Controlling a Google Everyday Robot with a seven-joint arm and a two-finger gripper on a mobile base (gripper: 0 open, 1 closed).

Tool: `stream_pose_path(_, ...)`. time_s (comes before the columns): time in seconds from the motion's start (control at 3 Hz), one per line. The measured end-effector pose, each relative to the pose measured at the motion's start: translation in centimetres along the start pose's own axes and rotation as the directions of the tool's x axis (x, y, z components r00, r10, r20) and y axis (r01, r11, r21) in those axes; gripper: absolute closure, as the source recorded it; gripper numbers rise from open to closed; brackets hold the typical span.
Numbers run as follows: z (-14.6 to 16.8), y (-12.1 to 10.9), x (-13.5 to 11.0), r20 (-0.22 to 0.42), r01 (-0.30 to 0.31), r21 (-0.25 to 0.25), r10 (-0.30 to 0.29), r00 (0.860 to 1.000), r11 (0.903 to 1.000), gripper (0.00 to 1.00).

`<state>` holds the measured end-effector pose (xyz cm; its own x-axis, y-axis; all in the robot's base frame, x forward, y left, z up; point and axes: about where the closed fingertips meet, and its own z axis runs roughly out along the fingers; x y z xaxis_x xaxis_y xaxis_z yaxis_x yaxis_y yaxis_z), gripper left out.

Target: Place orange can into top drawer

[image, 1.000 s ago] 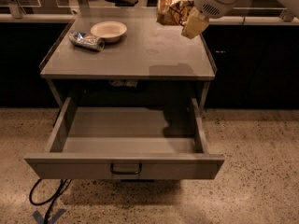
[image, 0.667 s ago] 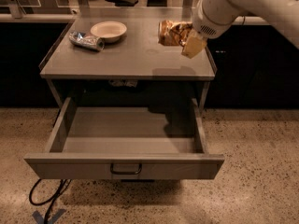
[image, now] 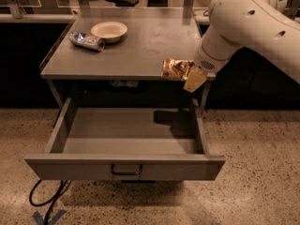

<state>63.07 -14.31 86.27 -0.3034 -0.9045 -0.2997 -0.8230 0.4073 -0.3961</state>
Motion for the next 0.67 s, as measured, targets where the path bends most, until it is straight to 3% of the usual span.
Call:
stream_pose_path(0.33, 0.0, 0.0, 0.0, 0.0, 0.0, 0.0, 0.0, 1.0, 1.0, 1.0)
stream_pose_path(0.67, 1.8, 1.2, 0.9, 0.064, -0.064, -0.079, 0.069, 0.996, 0.9948, 1.0)
